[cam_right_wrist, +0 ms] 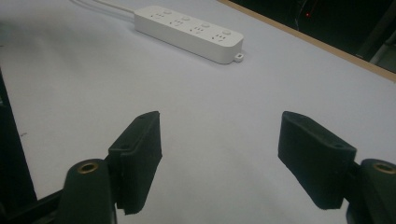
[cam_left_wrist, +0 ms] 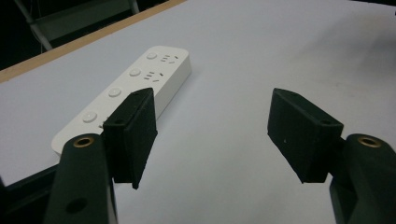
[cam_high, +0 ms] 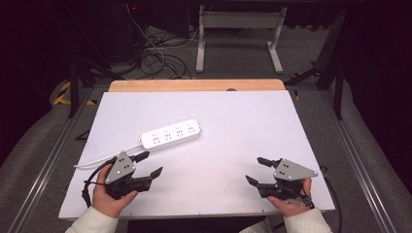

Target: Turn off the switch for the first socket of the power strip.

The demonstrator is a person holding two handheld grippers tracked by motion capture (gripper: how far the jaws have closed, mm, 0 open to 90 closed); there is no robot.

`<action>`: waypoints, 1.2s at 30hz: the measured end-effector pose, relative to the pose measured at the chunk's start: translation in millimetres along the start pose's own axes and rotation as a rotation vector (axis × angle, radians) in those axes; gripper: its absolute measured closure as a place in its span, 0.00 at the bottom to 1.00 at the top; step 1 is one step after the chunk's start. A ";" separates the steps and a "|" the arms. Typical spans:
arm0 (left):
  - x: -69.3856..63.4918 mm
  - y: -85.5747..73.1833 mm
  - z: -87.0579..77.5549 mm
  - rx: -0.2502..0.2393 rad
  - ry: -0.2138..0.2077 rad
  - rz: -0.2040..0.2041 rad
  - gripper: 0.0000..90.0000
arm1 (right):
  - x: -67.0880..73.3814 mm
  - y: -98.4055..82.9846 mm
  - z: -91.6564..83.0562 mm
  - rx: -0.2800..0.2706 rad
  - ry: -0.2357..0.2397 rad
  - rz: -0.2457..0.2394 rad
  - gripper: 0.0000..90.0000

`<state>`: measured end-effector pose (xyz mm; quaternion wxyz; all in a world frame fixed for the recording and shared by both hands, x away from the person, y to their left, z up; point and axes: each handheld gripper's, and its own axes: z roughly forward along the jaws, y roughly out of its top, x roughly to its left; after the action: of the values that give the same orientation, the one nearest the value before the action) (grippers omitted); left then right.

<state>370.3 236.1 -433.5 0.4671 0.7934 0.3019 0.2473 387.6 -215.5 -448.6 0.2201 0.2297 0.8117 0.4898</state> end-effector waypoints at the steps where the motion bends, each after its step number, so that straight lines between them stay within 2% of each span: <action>1: 0.5 1.3 -0.2 0.003 0.001 -0.001 0.38 | 0.2 0.0 0.2 0.003 0.000 -0.001 0.34; 11: 10.9 11.4 -5.1 0.001 -0.027 -0.044 0.39 | 0.6 0.0 1.7 0.009 -0.001 -0.004 0.34; 20: 19.4 24.2 -6.4 0.003 -0.016 -0.030 0.41 | 0.5 -0.3 2.3 0.012 -0.001 -0.002 0.34; 26: 25.0 26.8 -5.3 0.015 -0.027 -0.045 0.41 | 0.8 -0.3 2.5 0.015 -0.007 -0.002 0.34; 30: 27.3 28.8 -4.9 0.024 -0.025 -0.041 0.41 | 0.8 -0.4 2.8 0.017 -0.005 -0.002 0.34; 32: 28.7 31.0 -5.0 0.035 -0.030 -0.038 0.47 | 0.9 -0.2 2.8 0.017 -0.005 -0.003 0.34; 36: 31.4 36.7 -4.1 0.054 -0.033 -0.019 0.51 | 0.8 0.0 2.7 0.018 -0.009 -0.007 0.34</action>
<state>398.4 246.9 -395.5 0.4528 0.8068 0.3083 0.2214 388.5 -213.2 -449.8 0.2235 0.2311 0.8158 0.4807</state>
